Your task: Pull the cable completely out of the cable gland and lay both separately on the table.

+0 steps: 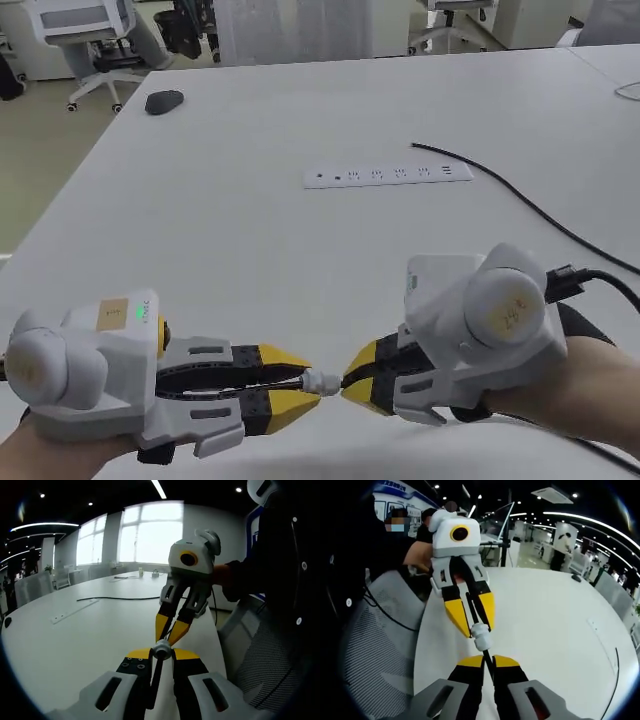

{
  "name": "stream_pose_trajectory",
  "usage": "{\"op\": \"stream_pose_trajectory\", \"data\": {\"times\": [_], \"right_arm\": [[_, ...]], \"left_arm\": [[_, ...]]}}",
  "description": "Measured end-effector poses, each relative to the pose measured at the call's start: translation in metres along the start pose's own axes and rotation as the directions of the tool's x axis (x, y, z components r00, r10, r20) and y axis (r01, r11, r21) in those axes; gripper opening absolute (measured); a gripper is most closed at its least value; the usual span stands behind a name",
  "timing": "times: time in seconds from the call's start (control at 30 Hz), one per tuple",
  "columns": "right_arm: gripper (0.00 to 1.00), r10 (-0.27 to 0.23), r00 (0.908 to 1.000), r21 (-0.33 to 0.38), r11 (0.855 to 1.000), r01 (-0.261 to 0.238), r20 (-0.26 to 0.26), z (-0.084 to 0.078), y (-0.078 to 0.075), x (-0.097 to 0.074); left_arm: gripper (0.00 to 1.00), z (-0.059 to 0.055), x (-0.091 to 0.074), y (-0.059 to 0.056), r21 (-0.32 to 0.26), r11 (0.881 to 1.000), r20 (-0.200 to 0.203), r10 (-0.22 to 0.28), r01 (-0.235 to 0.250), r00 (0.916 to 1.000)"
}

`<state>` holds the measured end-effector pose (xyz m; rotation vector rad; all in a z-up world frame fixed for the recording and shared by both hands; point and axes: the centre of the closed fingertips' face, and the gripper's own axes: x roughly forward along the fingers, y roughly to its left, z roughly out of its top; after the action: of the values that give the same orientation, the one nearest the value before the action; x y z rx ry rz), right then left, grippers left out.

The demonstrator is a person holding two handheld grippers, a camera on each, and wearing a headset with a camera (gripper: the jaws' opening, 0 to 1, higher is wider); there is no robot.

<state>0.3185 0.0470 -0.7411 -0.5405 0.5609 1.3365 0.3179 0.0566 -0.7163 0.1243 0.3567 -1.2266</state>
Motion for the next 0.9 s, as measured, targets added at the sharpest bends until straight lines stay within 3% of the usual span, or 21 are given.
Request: {"op": "stream_pose_trajectory", "data": {"times": [0.43, 0.7, 0.9], "right_arm": [[0.0, 0.006, 0.9984, -0.021, 1.0, -0.007, -0.056, -0.018, -0.003, -0.009], [0.0, -0.009, 0.9967, -0.036, 0.999, 0.006, -0.08, -0.023, -0.007, -0.012], [0.0, 0.012, 0.9956, -0.05, 0.999, -0.017, -0.093, -0.02, -0.004, -0.006]], "left_arm": [[0.15, 0.0, -0.016, 0.002, -0.003, 1.0, 0.009, 0.022, -0.022, 0.9997], [0.15, -0.004, -0.042, 0.005, -0.013, 0.996, 0.011, 0.086, -0.085, 0.9963], [0.15, -0.013, -0.067, 0.006, -0.038, 0.987, 0.023, 0.16, -0.159, 0.9868]]}}
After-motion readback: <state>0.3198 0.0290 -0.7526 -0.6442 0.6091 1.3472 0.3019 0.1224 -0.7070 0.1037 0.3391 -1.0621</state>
